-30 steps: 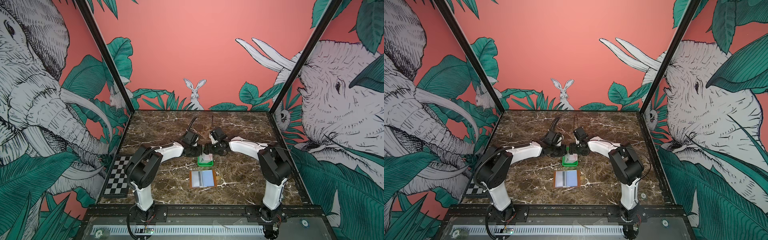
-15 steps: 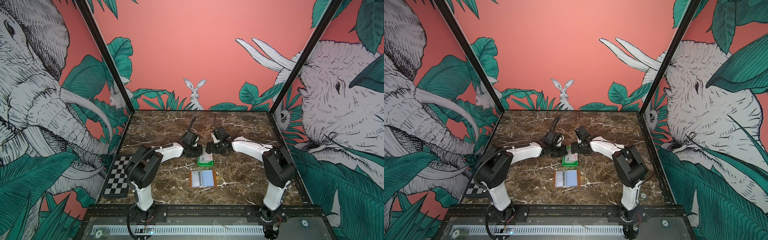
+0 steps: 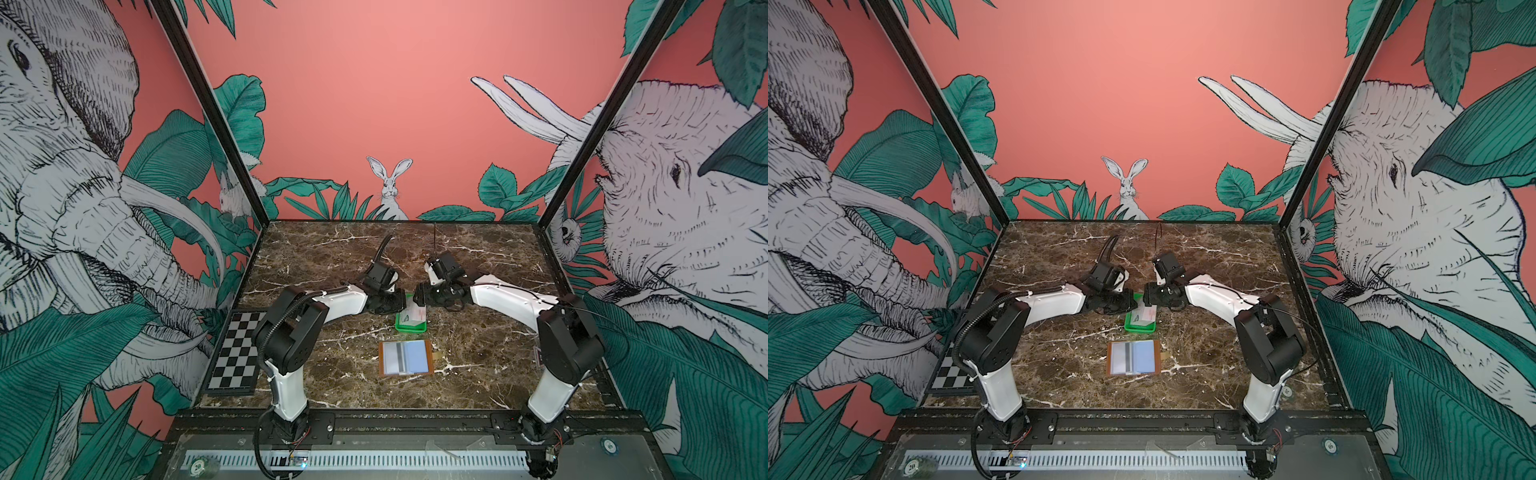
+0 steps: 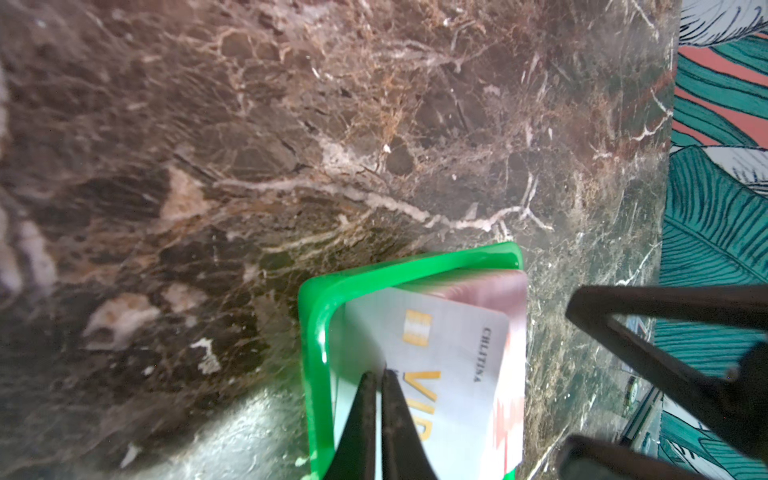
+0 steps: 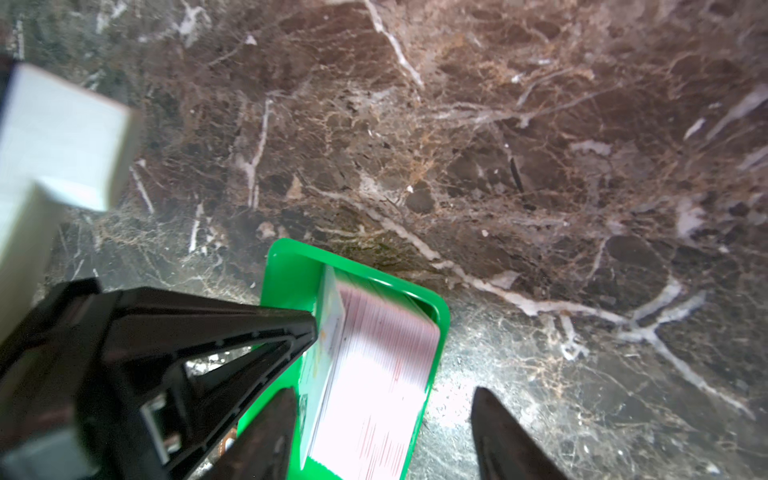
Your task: Put the credit cards into the card holder
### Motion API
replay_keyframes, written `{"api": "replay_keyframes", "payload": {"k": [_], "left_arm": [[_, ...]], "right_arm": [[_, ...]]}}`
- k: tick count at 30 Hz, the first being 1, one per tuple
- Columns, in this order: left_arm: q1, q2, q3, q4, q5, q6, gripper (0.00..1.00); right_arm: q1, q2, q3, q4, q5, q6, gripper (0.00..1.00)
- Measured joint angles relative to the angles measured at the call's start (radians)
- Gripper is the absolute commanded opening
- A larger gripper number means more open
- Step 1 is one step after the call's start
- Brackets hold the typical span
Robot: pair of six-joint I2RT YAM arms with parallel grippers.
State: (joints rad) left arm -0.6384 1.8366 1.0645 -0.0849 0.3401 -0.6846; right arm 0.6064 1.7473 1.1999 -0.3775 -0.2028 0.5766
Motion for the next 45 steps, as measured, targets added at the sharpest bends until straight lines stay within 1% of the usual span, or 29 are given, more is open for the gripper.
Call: {"api": "replay_keyframes", "payload": {"k": [2,5,8,24,31,35,39,42,45], "left_arm": [[0.0,0.0,0.0,0.001,0.0,0.0,0.09],[0.0,0.0,0.0,0.001,0.0,-0.001,0.09],[0.0,0.0,0.0,0.001,0.0,-0.003,0.09],[0.0,0.0,-0.004,0.007,0.0,-0.007,0.09],[0.0,0.0,-0.007,0.014,0.001,-0.016,0.09],[0.001,0.0,-0.011,0.022,0.001,-0.026,0.09],[0.001,-0.004,-0.017,0.027,0.0,-0.03,0.09],[0.0,-0.024,-0.032,0.023,-0.004,-0.031,0.09],[0.0,-0.081,-0.064,0.016,-0.016,-0.031,0.09]], "right_arm": [[0.0,-0.003,-0.004,0.008,-0.012,0.009,0.44],[0.0,-0.003,-0.004,0.019,-0.027,0.026,0.35],[0.001,0.0,-0.003,0.034,-0.044,0.039,0.3],[0.006,0.105,0.051,0.074,-0.086,0.068,0.2],[0.007,0.128,0.071,0.082,-0.089,0.074,0.12],[0.006,0.131,0.073,0.082,-0.088,0.08,0.04],[0.007,0.131,0.074,0.089,-0.09,0.087,0.0],[0.007,0.13,0.074,0.089,-0.09,0.09,0.0],[0.007,0.122,0.072,0.089,-0.09,0.09,0.0]]}}
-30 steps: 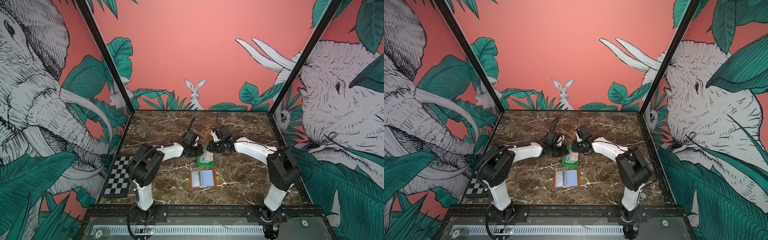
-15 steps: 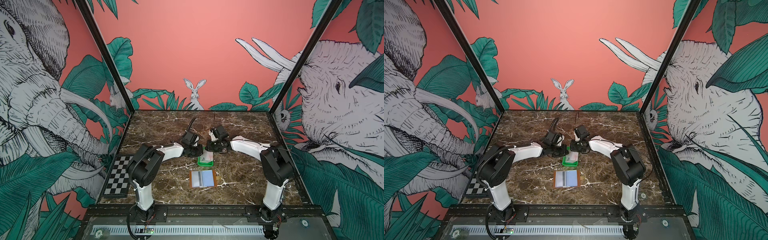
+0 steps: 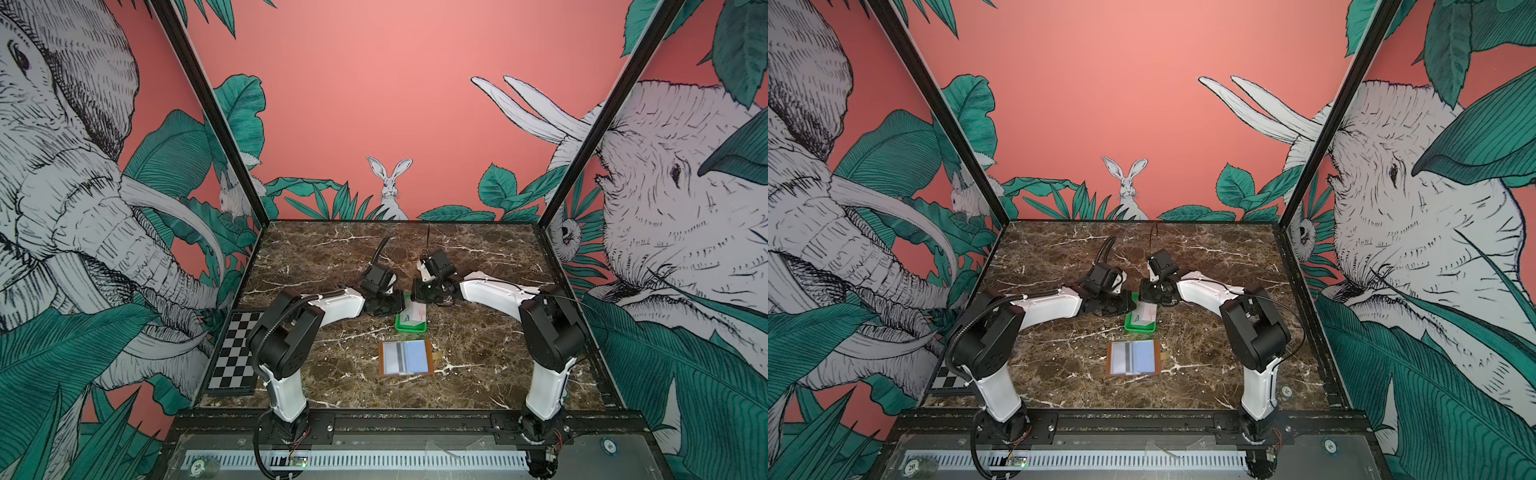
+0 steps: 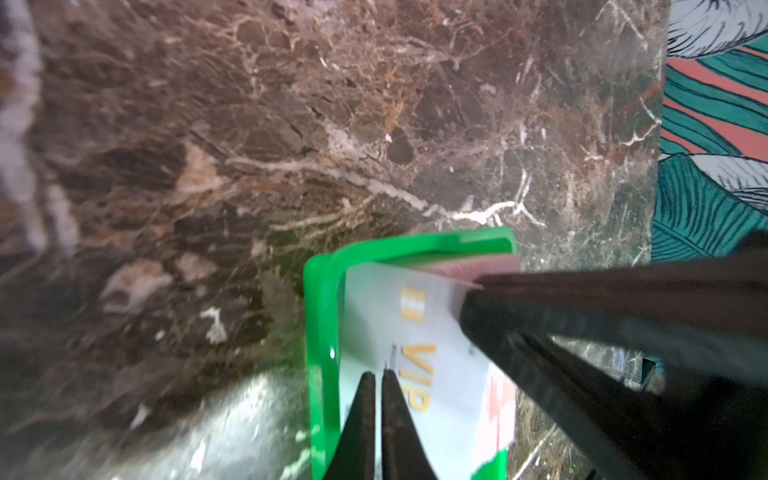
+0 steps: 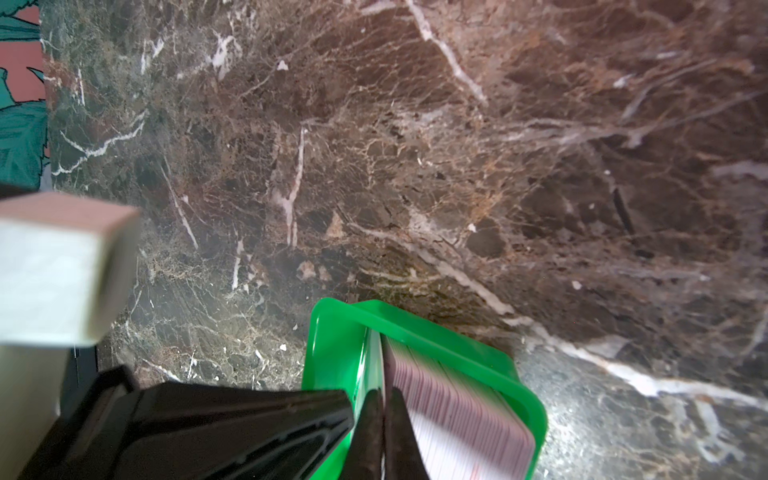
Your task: Put the credit cards into the card holder
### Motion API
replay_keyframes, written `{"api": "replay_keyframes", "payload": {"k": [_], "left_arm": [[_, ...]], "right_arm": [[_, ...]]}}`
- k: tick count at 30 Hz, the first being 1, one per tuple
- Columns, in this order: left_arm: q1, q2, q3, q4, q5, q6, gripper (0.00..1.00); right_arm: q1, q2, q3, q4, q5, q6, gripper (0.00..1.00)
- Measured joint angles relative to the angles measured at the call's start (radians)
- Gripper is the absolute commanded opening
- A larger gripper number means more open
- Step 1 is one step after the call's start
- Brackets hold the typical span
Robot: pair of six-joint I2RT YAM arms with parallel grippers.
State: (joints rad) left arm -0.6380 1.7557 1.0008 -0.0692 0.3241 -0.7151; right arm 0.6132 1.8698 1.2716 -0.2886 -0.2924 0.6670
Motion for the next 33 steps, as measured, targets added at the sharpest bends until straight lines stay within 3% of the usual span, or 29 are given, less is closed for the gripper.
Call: {"api": "replay_keyframes", "payload": {"k": [7,17,27,33], "left_arm": [[0.0,-0.206,-0.074,0.001,-0.002,0.001,0.15],[0.0,-0.467,-0.254,0.069,0.075,-0.001,0.2],[0.0,-0.586,-0.496,0.38,0.291,-0.095,0.33],[0.0,-0.642,-0.552,0.558,0.401,-0.157,0.36]], "right_arm": [[0.0,-0.113,-0.073,0.006,-0.012,0.003,0.0],[0.0,-0.407,-0.207,-0.017,-0.039,-0.005,0.0],[0.0,-0.698,-0.4,-0.01,-0.167,0.031,0.0],[0.0,-0.833,-0.491,0.018,-0.255,0.083,0.0]]}}
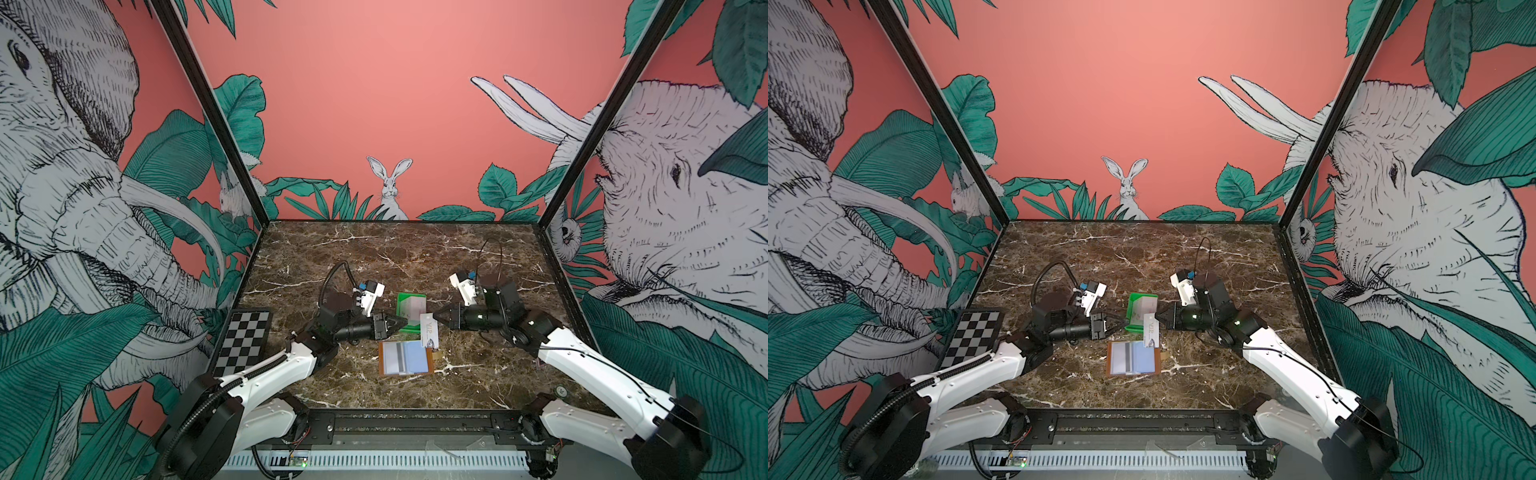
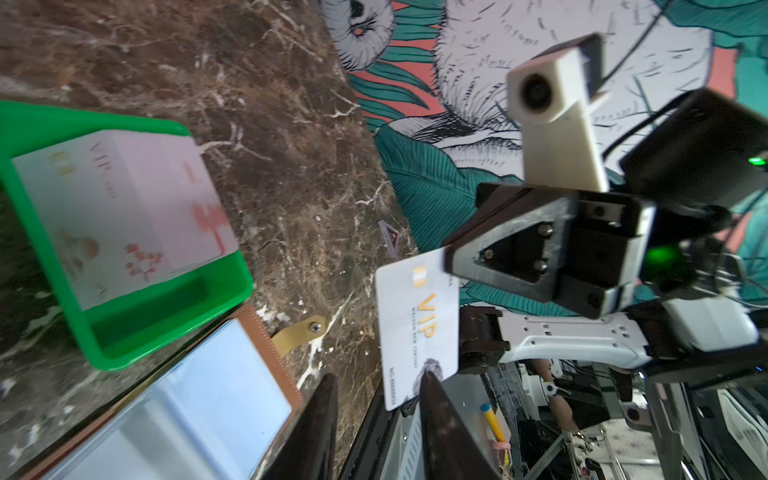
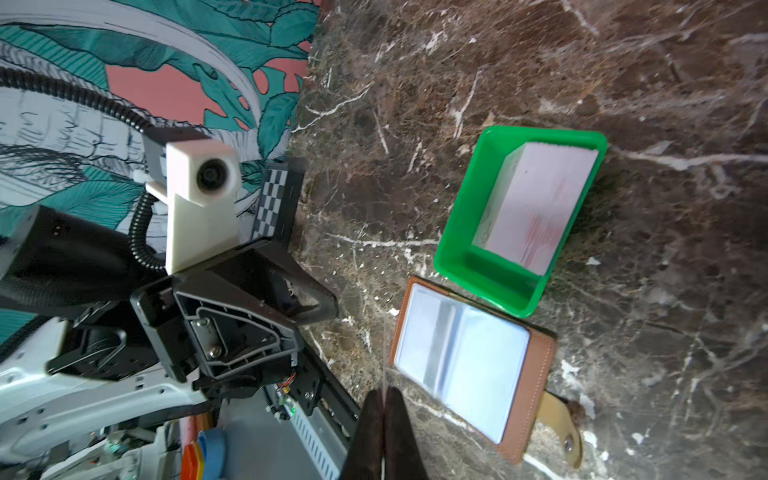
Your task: Put the credit cards into the card holder
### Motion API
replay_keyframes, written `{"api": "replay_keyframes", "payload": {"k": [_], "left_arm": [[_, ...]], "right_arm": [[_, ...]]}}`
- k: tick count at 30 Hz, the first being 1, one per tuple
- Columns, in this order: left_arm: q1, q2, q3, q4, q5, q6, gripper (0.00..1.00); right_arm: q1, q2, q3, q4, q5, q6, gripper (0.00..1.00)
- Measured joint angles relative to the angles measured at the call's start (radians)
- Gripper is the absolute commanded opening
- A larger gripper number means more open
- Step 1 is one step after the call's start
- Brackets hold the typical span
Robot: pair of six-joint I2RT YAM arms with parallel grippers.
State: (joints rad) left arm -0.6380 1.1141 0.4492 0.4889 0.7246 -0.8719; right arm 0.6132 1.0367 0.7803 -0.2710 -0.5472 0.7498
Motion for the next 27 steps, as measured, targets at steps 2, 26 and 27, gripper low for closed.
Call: {"api": "replay_keyframes", "payload": {"k": [2,26,27], "left_arm": [[0.0,-0.01,0.0,0.047,0.029,-0.018,0.36],[-0.052,-0.021,-0.027,0.264,0.155,-0.176,0.28],[-0.053,-0.021,-0.027,0.271,0.156,-0.183,0.26]], "right_arm": [[0.0,-0.036,-0.031,0.026,-0.03,0.024,0.0],[0.0,-0.108,-0.067,0.292,-0.181,0.219,0.0],[0.0,-0.105,-0.067,0.293,-0.184,0.219,0.0]]}}
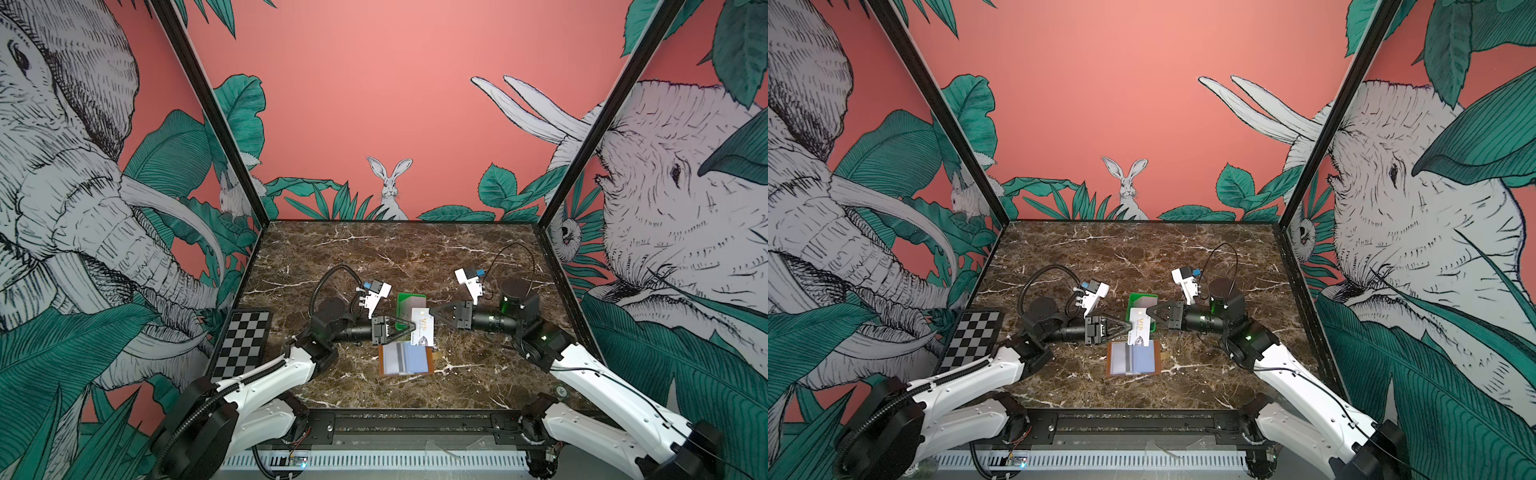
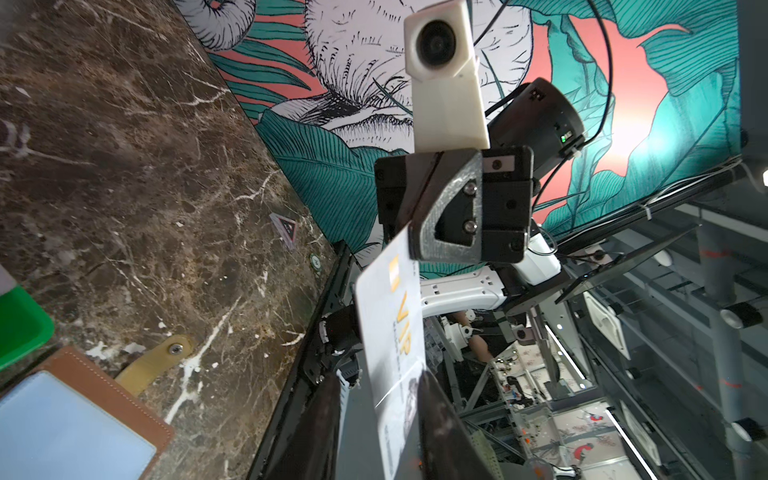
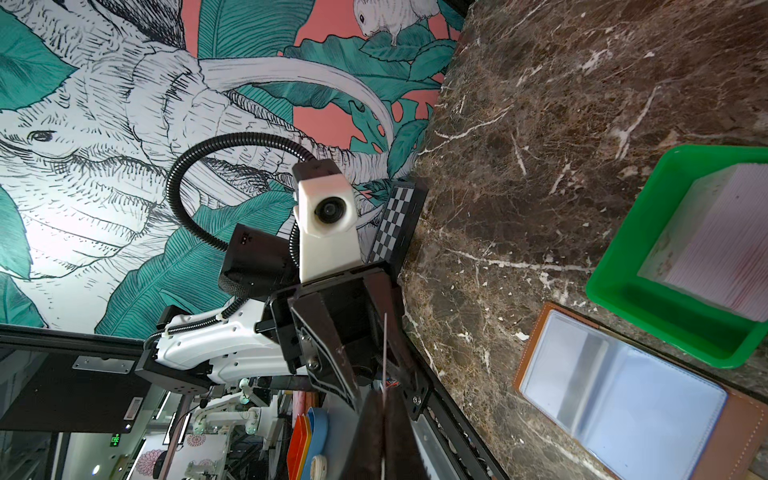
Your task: Put the credit cards into the card holder
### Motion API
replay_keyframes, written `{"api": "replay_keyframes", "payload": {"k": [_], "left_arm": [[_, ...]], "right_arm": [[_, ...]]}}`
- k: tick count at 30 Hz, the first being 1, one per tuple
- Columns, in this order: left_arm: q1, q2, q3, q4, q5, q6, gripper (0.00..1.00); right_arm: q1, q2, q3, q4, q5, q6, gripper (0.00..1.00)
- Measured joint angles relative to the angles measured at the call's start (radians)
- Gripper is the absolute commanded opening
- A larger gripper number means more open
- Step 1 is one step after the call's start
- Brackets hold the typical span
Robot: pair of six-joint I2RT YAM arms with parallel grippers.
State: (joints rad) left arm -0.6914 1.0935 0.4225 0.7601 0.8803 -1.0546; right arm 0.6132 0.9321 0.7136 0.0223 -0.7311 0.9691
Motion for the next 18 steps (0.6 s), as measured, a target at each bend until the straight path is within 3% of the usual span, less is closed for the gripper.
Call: {"api": "replay_keyframes", "payload": {"k": [15,18], "left_arm": [[-0.046,0.001,0.0,0.026,-0.006,-0.034,0.06],[-0.048,0.004,-0.001,0.027,-0.011,-0.037,0.02]], "right_arm": [[0.0,0.008,0.0,0.027,-0.014,0.0,0.01],[0.0,0.01,-0.004,0.026,-0.011,-0.003,0.14]]}}
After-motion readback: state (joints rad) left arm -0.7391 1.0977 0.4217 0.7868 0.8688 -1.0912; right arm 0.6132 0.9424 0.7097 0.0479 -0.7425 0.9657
